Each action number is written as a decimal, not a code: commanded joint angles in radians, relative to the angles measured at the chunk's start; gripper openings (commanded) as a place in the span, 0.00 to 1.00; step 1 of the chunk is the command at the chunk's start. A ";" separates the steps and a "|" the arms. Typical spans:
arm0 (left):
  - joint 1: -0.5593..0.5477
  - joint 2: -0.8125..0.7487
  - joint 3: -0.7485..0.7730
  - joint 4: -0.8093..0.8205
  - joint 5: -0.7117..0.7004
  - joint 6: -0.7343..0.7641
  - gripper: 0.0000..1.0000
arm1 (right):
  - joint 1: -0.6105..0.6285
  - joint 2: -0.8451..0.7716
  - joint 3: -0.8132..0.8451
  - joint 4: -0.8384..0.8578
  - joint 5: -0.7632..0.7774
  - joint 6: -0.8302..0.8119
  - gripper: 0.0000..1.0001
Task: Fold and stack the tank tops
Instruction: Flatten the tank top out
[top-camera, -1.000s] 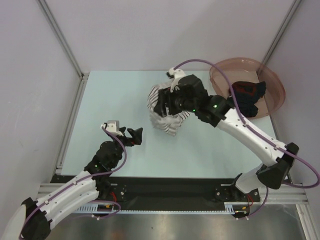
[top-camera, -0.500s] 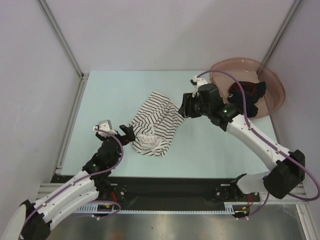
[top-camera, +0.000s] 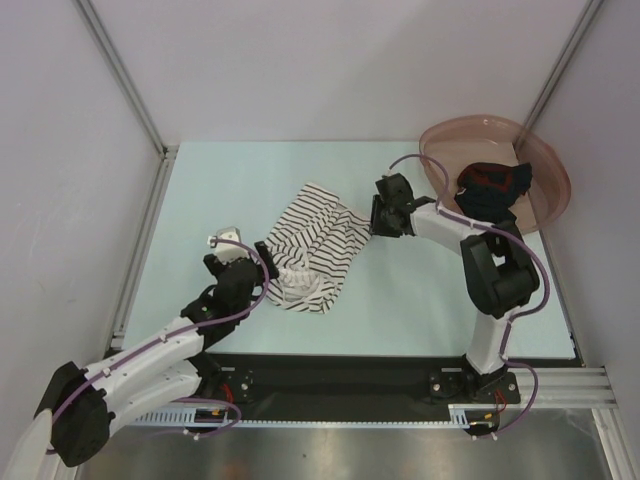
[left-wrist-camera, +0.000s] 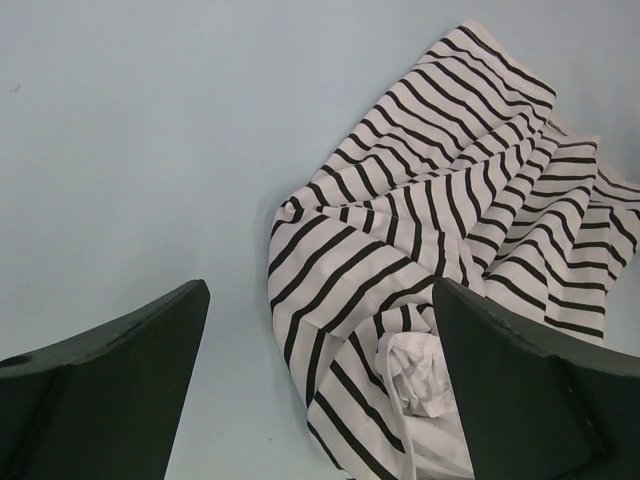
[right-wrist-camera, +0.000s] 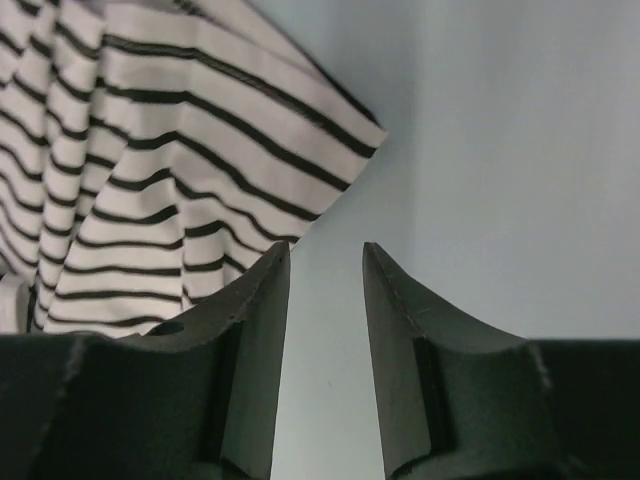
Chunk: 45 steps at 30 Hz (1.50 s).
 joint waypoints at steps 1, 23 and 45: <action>0.005 -0.015 0.029 0.018 0.014 -0.010 1.00 | -0.006 0.047 0.064 0.090 0.114 0.065 0.41; 0.005 -0.066 0.003 0.047 0.039 0.003 1.00 | -0.023 0.119 0.029 0.156 0.228 0.130 0.48; 0.005 -0.077 -0.003 0.056 0.051 0.011 1.00 | -0.084 -0.071 -0.269 0.371 0.114 0.283 0.31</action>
